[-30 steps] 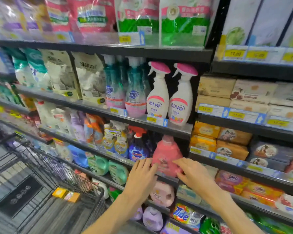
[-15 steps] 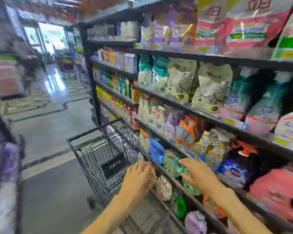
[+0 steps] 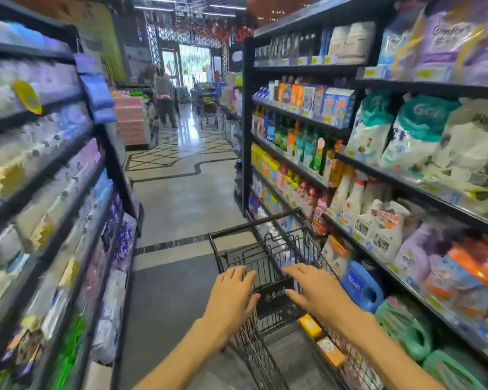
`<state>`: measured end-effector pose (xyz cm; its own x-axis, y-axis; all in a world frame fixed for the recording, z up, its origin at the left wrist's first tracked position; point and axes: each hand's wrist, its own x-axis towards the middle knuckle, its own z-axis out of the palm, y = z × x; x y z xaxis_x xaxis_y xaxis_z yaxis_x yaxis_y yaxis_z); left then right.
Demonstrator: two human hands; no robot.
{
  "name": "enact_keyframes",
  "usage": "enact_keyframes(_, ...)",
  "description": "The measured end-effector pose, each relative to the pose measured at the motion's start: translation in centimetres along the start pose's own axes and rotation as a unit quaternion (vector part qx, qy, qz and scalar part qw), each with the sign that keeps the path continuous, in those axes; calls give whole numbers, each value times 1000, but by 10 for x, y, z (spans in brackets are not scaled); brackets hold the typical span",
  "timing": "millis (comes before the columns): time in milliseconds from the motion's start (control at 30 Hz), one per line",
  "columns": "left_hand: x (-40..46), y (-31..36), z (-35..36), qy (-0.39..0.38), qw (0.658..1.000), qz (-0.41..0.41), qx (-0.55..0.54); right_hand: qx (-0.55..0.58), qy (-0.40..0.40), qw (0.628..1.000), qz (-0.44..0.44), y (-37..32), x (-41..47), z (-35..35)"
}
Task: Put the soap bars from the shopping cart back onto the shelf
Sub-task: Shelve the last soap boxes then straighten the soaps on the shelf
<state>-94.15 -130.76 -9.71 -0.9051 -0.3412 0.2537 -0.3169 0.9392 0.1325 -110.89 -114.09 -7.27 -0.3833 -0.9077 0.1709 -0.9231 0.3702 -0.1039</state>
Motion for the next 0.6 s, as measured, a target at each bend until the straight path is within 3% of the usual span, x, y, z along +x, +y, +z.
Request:
enact_keyframes(300,135,-80,31,-23,999,8,26,14,-8,1000,-8,48,148,26)
enact_keyframes(600,281,-43,105,-68,983,170,6,32,-39,980,194,146,155,33)
